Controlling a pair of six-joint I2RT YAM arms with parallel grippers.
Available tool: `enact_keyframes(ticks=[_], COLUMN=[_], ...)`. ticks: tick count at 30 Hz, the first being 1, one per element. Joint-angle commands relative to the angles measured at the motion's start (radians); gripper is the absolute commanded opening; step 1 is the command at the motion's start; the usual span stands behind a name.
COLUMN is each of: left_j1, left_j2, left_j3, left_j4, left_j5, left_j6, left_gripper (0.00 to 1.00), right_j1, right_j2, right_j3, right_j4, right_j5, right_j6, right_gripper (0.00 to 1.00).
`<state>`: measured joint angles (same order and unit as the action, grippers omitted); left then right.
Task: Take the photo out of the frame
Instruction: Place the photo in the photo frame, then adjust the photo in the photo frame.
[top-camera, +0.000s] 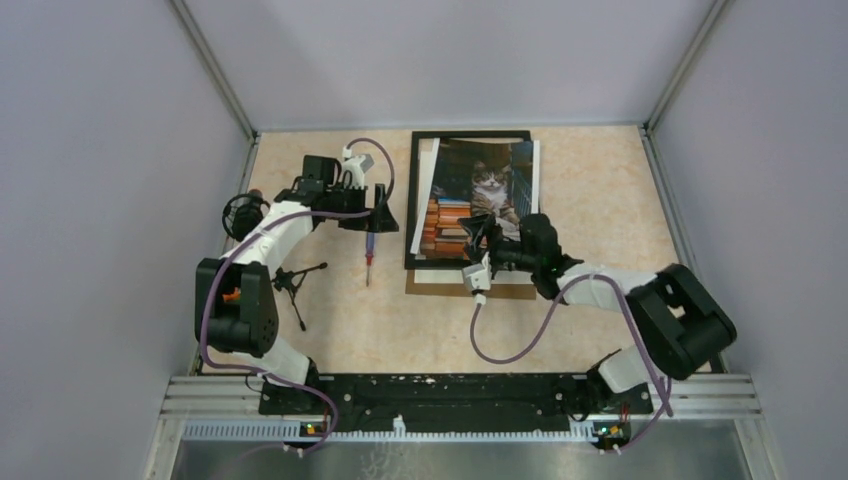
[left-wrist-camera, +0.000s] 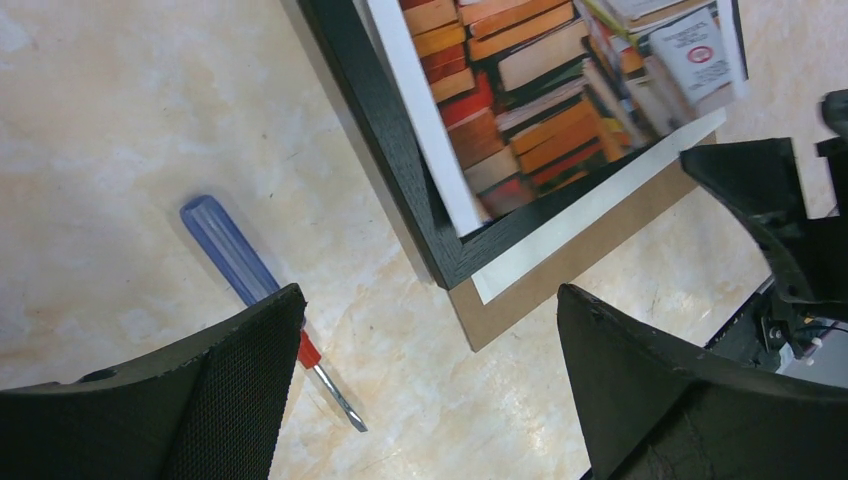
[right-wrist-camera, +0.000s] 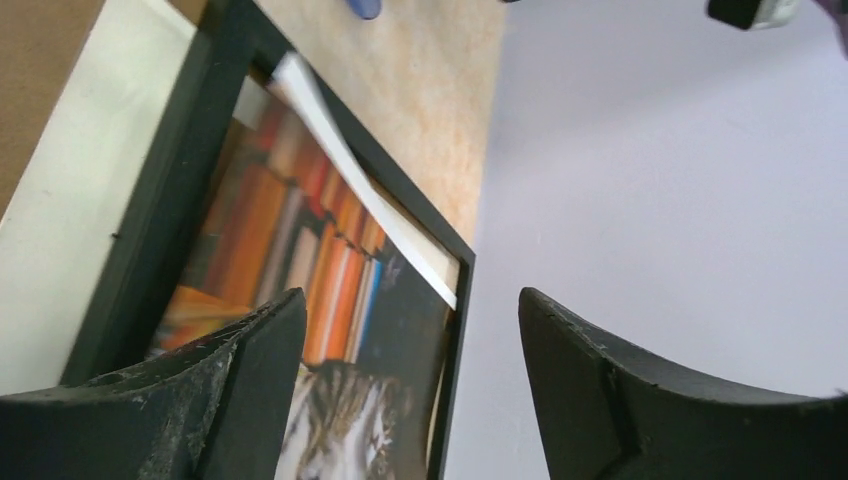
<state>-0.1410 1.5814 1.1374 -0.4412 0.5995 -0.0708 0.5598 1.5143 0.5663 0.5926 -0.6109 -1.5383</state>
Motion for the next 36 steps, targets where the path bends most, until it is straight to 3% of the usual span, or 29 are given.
enact_keyframes(ticks=[1,5,8,10,14,18,24,36], left_j1=[-0.017,-0.019,-0.023,-0.034,-0.045,-0.046,-0.046,-0.045], left_j2=[0.005,0.031,0.042,0.044,0.058,0.067,0.058,0.046], left_j3=[0.058,0.084,0.094,0.103,0.116,0.126,0.124,0.113], left_j4=[0.033,0.040,0.059,0.067,0.083,0.080,0.068,0.070], left_j5=[-0.006,-0.003,-0.003,-0.011,-0.019,-0.020,-0.041,-0.058], left_j6=[0.036,0.032,0.027,0.032,0.026,0.022,0.037,0.034], left_gripper=[0.99,0.99,0.99,0.99,0.99,0.99,0.99,0.99], right_j1=[-0.005,-0.003,-0.004,-0.041,-0.242,-0.407,-0.484,-0.511], right_j2=[-0.169,-0.361,-0.379,-0.256,0.046,0.283,0.498,0.776], right_j3=[0.063,0.133,0.207,0.353,0.725,1.007,1.212,1.426], right_j4=[-0.301,-0.714,-0.731,-0.799,-0.974,-1.074,-1.071,-1.026], right_j5=[0.004,0.003,0.167,0.308,0.414,0.529,0.680,0.704], right_j6=[0.108,0.141,0.494,0.707,1.103,1.333,1.412,1.422], right_gripper=[0.77,0.78,0.78,0.78,0.74,0.72,0.72,0.67])
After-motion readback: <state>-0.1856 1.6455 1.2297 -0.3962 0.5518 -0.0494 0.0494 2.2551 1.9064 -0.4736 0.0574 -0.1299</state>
